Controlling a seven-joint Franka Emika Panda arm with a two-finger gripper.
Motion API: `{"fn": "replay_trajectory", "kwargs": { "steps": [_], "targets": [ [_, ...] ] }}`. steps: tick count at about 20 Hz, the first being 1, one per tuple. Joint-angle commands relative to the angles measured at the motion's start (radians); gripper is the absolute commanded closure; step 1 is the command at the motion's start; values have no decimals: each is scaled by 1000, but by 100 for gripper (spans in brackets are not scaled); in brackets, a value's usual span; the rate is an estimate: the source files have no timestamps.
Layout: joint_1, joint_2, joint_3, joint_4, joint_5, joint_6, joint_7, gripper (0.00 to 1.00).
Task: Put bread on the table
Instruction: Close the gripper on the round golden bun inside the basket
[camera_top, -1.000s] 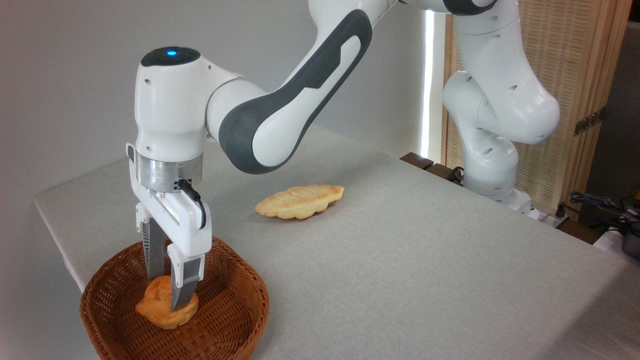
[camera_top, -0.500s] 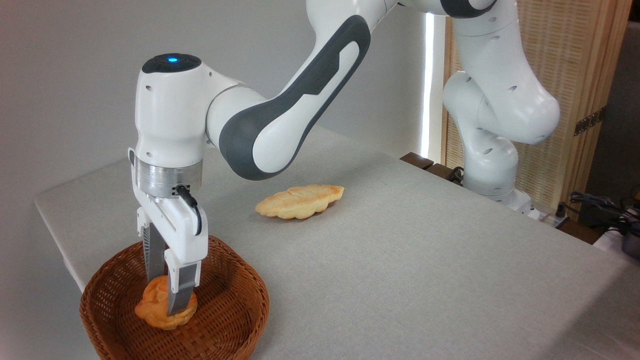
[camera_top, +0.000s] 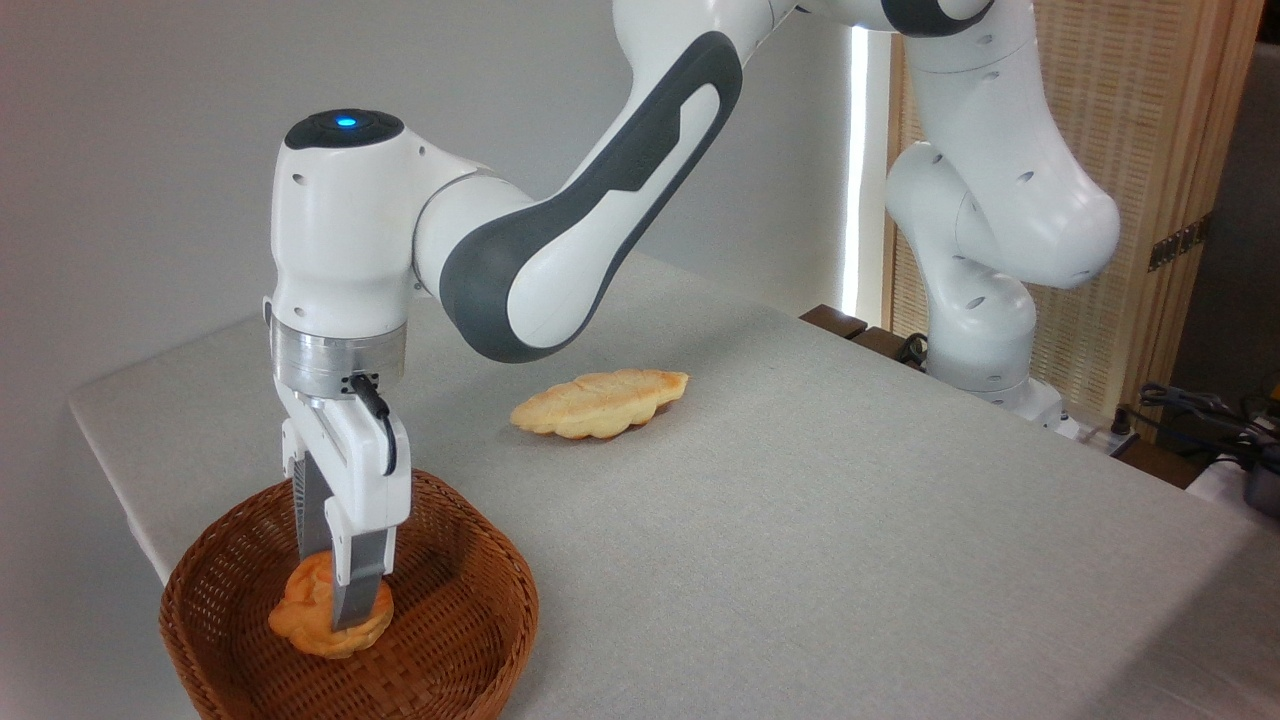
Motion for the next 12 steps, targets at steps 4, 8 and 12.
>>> {"fn": "replay_trajectory", "kwargs": {
  "steps": [4,8,12],
  "targets": [
    [4,8,-1,6,-4,17,19,55],
    [4,-11,-1,7,-5,16,10,55],
    [5,-56,2,6,-9,-1,6,54]
  ]
}}
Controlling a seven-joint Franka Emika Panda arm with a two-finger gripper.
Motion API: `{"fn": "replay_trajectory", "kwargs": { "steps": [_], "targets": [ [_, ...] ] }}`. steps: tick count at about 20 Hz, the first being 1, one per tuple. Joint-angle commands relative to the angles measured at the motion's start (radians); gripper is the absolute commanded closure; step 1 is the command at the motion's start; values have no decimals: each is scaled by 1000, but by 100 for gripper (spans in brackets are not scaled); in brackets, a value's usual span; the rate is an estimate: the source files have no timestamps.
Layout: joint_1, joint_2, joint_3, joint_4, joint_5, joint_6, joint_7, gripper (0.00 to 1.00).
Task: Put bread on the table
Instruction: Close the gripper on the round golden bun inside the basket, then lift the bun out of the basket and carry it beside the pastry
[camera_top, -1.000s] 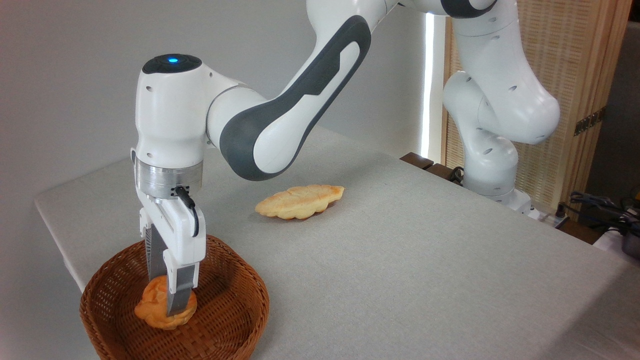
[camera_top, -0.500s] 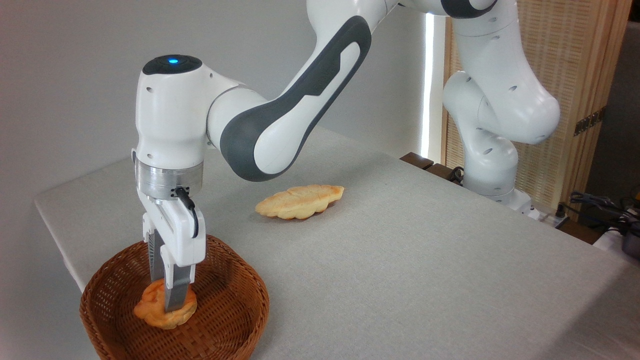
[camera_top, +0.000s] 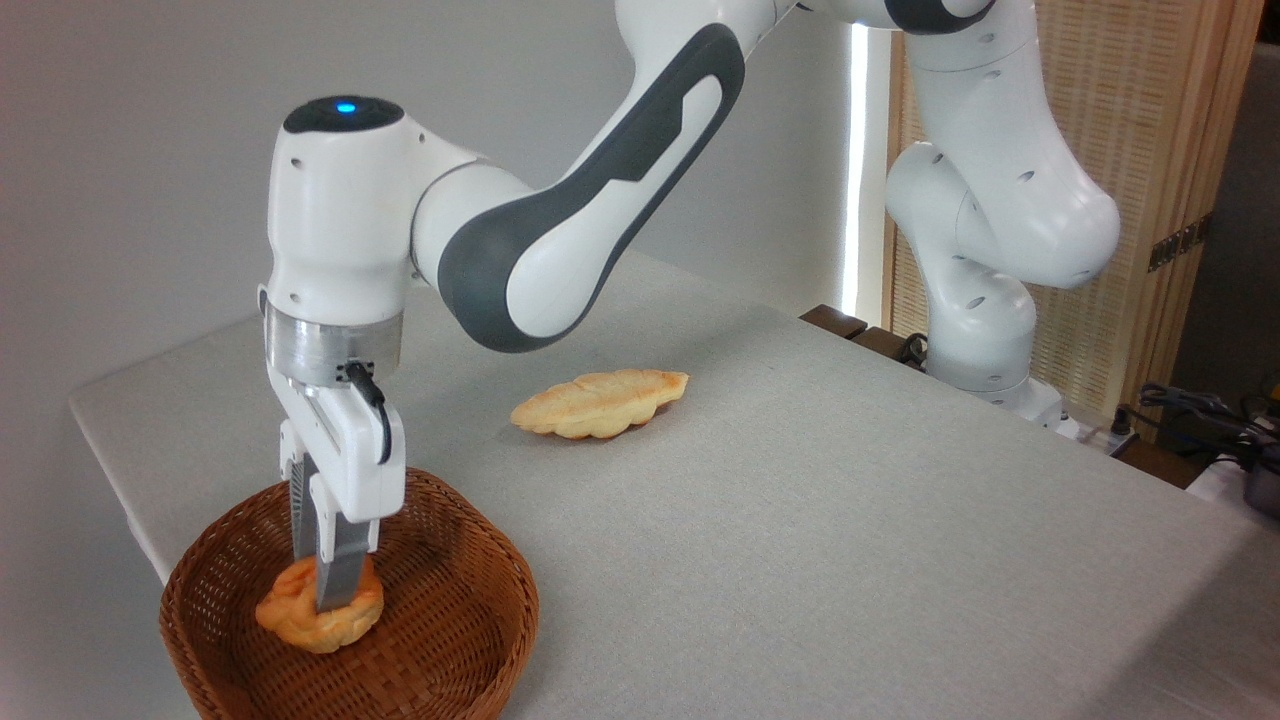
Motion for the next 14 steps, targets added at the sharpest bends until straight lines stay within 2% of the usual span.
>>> {"fn": "replay_trajectory", "kwargs": {
  "steps": [1,6,8,14],
  "targets": [
    [3,-53,2,-6,-10,-19,6,54],
    [3,-134,13,-9,-15,-171,-16,51],
    [11,-179,14,-11,-15,-275,-53,51],
    [16,-309,34,-49,-19,-562,-64,51]
  ]
}}
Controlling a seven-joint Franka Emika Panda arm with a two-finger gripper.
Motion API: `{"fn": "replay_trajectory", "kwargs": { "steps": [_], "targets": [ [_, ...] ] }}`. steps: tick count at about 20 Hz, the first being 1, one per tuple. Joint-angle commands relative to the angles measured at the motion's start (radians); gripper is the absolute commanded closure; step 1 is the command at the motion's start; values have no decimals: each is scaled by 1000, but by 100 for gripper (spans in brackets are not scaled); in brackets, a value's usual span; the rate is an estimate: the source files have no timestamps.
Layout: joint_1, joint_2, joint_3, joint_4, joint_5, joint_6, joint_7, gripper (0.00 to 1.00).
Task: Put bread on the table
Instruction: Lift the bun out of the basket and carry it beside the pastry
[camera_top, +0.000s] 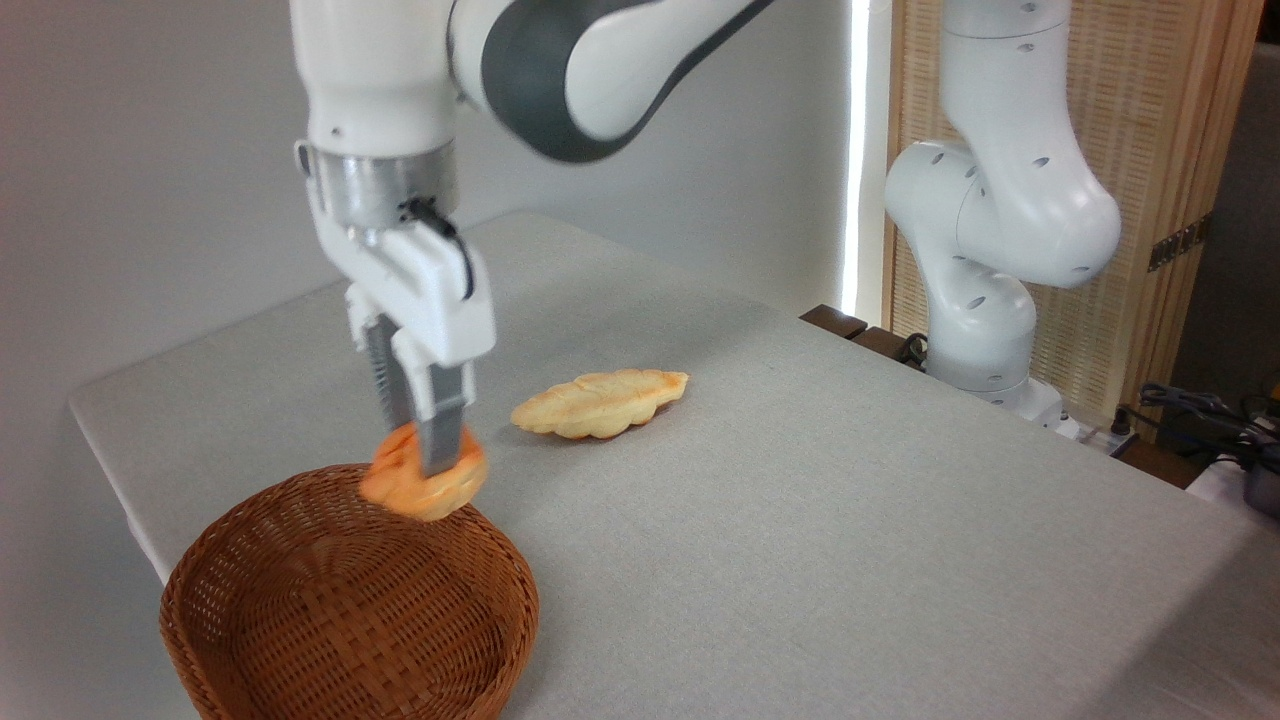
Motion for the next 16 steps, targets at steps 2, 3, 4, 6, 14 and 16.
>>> {"fn": "replay_trajectory", "kwargs": {
  "steps": [2,3,4,6,14,16],
  "targets": [
    [-4,-111,14,-88,-17,-149,-26,51],
    [-4,-126,14,-114,-17,-163,-43,50],
    [-5,-142,14,-142,-17,-166,-53,50],
    [-8,-162,14,-192,-17,-166,-56,50],
    [-38,-156,0,-263,-26,-157,-56,0],
    [-38,-156,0,-263,-46,-149,-53,0]
  ]
}}
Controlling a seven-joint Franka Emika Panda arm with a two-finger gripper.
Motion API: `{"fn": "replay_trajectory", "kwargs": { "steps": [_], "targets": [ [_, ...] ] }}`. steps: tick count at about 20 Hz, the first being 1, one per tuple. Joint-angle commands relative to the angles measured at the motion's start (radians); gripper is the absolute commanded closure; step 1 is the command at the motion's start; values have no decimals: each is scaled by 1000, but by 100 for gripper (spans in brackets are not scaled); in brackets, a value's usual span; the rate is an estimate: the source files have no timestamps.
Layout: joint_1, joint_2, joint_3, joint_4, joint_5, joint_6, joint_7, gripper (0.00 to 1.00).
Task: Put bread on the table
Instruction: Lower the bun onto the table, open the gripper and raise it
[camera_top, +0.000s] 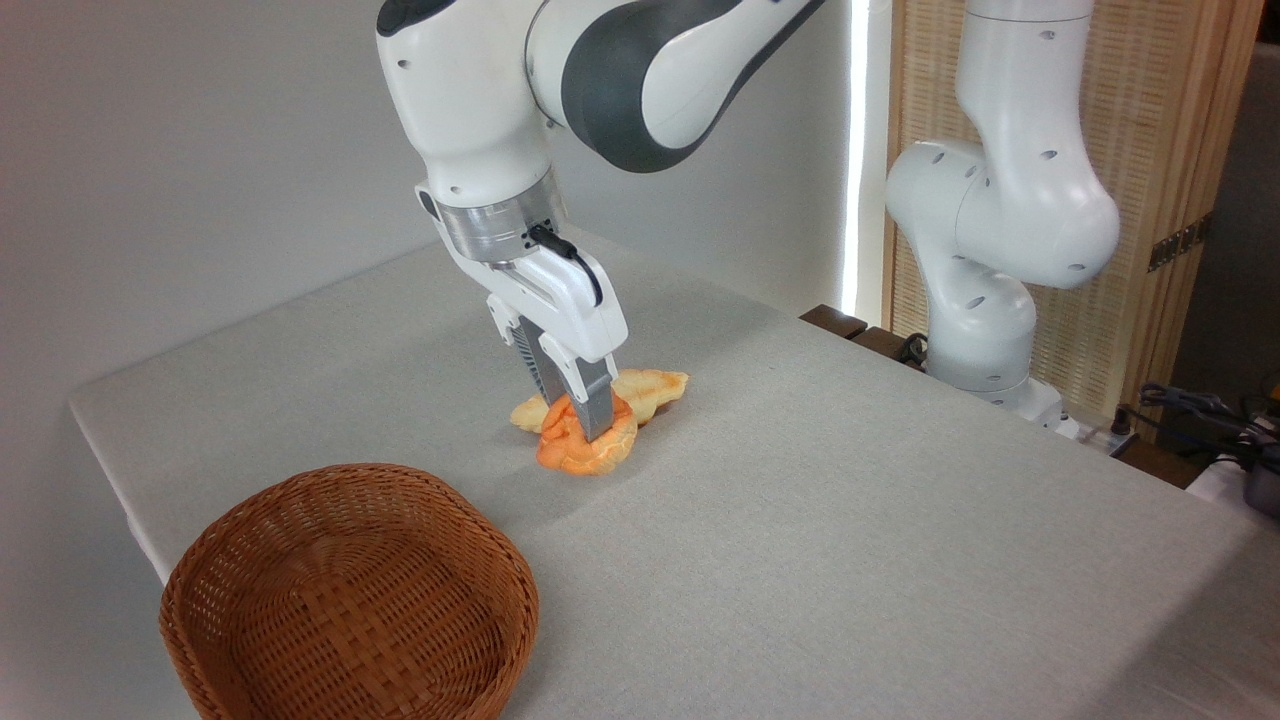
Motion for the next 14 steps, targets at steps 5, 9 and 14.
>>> {"fn": "replay_trajectory", "kwargs": {
  "steps": [5,9,14],
  "targets": [
    [-13,-16,5,-8,-59,79,-8,0],
    [-13,-16,5,1,-59,100,-5,0],
    [-5,-17,20,103,-50,133,-10,0]
  ]
}}
